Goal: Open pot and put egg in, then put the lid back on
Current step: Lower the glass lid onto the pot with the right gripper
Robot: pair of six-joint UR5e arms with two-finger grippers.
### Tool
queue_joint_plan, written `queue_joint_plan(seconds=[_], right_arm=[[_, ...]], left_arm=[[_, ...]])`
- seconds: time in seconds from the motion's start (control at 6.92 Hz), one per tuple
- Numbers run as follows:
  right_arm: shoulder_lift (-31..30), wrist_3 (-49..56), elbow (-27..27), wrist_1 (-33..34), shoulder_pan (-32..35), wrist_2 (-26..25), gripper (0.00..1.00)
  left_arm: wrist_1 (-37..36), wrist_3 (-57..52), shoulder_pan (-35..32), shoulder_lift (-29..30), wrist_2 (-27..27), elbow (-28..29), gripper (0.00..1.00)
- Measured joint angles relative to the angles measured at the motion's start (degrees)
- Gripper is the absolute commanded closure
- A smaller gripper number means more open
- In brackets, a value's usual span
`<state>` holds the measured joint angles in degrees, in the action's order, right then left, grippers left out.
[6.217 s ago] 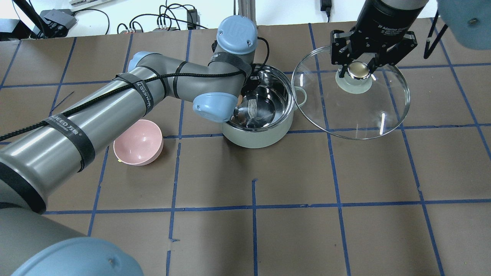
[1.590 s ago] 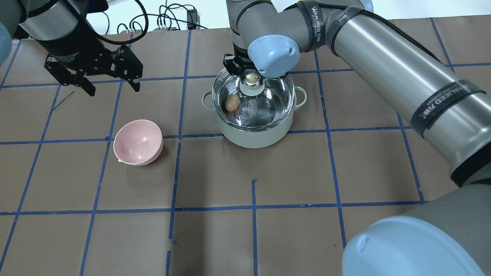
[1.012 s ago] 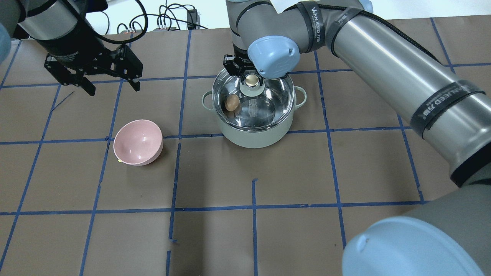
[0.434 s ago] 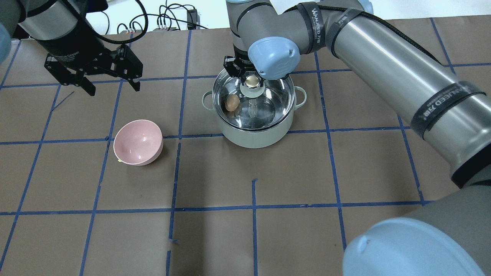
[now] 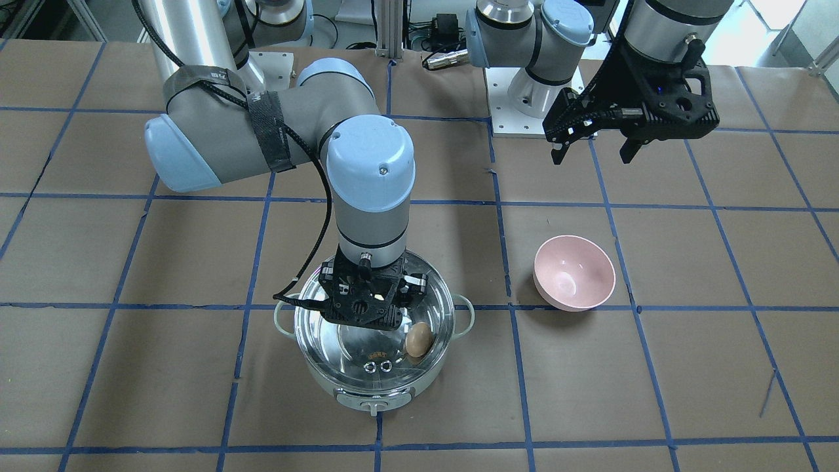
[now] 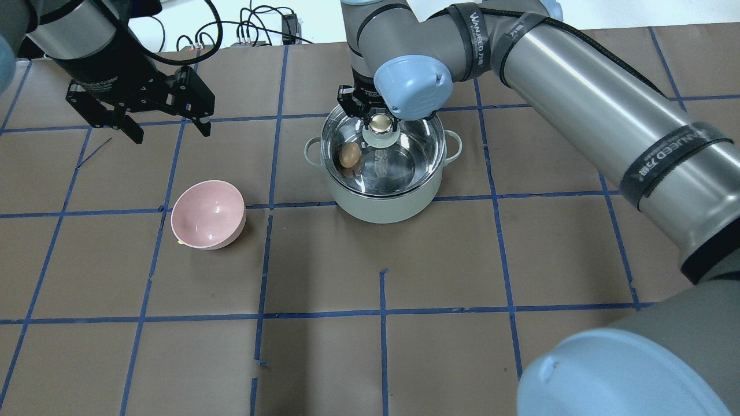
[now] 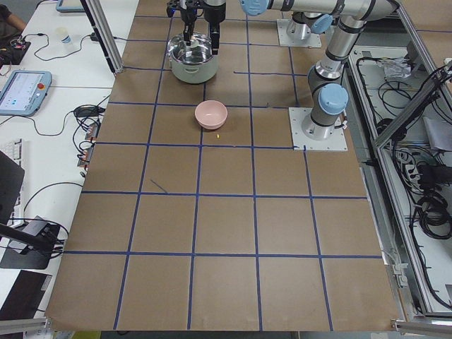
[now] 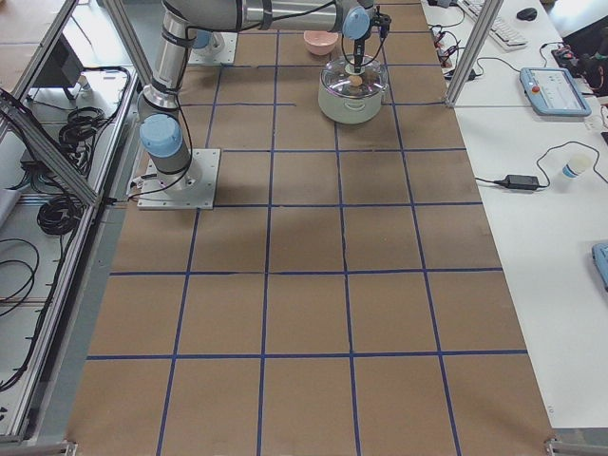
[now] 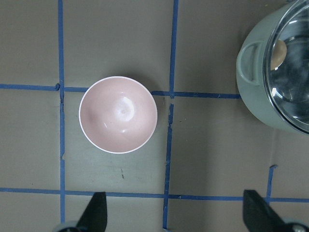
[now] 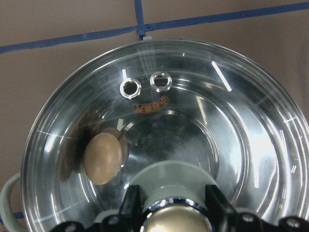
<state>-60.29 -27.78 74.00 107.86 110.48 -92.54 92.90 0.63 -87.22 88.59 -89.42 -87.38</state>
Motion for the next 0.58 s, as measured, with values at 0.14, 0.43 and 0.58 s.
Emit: queue_joint_plan(seconds=[0.14, 0.43, 0.58], right_arm=[[0.0, 0.2, 0.0, -0.1, 0.0, 0.0, 0.94], [0.0, 0.5, 0.0, -0.3, 0.0, 0.1, 0.94], [0.0, 0.5, 0.0, -0.3, 0.0, 0.1, 0.94]], left_arm=[[0.0, 0.0, 0.0, 0.0, 0.0, 0.0, 0.0], [0.0, 0.1, 0.0, 0.0, 0.0, 0.0, 0.0], [0.0, 0.1, -0.1, 0.0, 0.0, 0.0, 0.0]])
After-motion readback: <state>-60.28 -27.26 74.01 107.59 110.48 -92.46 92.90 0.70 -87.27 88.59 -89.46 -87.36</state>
